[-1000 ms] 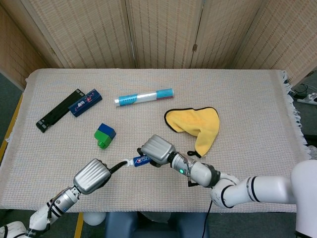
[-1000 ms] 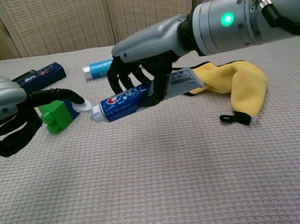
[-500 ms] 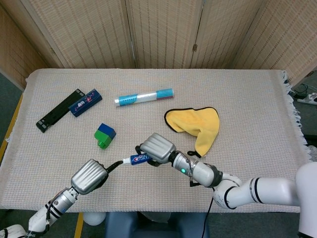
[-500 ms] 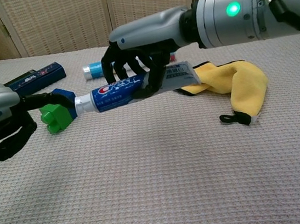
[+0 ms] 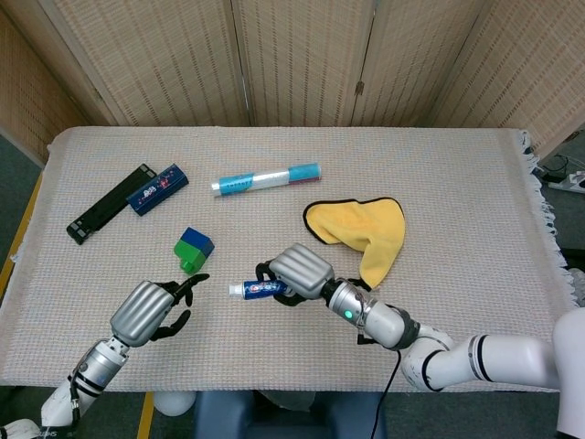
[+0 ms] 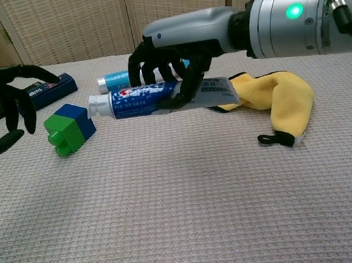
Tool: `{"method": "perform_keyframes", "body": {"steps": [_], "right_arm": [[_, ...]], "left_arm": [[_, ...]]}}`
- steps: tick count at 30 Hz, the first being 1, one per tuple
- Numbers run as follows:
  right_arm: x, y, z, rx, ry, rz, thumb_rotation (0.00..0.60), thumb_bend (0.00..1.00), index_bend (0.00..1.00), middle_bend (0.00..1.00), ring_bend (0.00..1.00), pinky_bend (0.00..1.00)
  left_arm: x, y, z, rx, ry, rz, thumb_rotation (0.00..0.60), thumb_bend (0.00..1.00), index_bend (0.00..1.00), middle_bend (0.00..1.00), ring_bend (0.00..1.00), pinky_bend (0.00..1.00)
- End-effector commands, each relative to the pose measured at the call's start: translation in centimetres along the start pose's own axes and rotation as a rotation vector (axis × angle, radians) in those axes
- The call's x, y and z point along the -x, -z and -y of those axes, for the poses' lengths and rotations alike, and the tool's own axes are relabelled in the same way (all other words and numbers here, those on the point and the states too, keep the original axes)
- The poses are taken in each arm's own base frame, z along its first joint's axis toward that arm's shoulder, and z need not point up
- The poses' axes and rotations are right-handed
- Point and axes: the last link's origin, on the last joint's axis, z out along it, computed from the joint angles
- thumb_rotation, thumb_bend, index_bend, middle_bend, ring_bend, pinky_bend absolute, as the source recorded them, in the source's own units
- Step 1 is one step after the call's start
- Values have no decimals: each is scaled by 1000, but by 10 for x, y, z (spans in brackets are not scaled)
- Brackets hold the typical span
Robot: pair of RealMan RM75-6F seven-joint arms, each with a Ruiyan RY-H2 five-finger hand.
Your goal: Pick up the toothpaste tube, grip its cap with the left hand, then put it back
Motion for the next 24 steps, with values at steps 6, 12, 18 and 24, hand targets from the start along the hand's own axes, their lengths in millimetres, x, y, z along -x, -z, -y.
{"method": "perform_keyframes", "body": {"steps": [6,12,18,24], "right_arm": [[23,5,1,6,-185,-43,600,797,701,618,707,621],[41,3,12,-1,-302,-70,600,804,701,619,709,621],[54,-3,27,-8,-445,-112,600,803,706,621,709,621],[63,-13,44,-40,-551,-149,600,804,710,621,708,621]], "left_arm": [[-38,9,23,-95,457,-142,431,254,131,148,108,97],[-47,8,20,-65,590,-224,138,180,130,142,92,0],[-45,3,8,-20,601,-232,0,143,133,127,59,0],[-37,-5,-10,23,560,-195,0,142,127,109,47,0]]}}
